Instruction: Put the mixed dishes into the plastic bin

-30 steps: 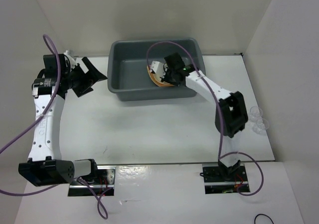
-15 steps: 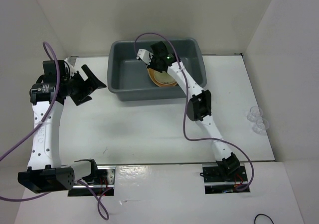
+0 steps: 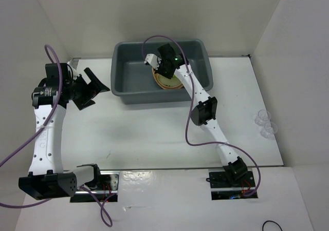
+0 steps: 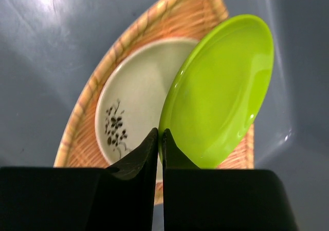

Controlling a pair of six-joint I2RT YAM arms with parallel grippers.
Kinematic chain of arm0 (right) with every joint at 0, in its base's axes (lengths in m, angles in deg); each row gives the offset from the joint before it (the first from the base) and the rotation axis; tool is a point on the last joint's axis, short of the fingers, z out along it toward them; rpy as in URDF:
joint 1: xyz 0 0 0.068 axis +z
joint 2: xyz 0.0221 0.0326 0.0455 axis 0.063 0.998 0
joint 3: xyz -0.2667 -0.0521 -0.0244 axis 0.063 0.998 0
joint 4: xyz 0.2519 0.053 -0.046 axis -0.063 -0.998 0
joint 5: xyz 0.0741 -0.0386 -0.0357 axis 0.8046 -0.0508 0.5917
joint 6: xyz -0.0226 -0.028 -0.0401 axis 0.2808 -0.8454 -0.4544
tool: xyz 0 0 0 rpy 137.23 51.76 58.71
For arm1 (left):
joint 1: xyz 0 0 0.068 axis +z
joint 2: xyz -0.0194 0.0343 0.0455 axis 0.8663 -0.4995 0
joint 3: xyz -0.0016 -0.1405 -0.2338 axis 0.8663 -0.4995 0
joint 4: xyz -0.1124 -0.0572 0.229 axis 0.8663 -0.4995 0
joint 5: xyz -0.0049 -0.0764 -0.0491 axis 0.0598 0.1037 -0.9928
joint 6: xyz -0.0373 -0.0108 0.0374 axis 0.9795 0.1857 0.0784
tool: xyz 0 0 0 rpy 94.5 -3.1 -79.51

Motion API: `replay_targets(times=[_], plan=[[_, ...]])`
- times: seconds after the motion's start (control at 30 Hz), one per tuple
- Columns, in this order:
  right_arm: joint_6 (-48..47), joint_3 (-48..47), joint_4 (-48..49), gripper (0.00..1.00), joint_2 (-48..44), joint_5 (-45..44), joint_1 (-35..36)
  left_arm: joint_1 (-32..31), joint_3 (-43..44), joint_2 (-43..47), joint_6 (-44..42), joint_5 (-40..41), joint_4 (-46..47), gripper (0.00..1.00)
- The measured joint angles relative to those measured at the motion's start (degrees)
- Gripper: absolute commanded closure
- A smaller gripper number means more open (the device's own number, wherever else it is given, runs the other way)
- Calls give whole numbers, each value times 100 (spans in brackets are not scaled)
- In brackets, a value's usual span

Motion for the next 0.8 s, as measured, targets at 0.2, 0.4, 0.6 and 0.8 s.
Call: replay_targets(times=[0.2, 0.4, 0.6, 0.8], plan=[[146, -2, -306, 100, 0, -39, -44, 0, -50, 0, 11, -2, 35, 0], [323, -2, -389, 100, -2, -83, -59, 0, -199, 57, 116, -7, 92, 0], [393, -2, -422, 97, -20, -162, -9, 0, -254, 162, 127, -9, 90, 0], [404, 35, -490, 83, -111, -208, 162, 0, -258, 229, 131, -9, 94, 0]])
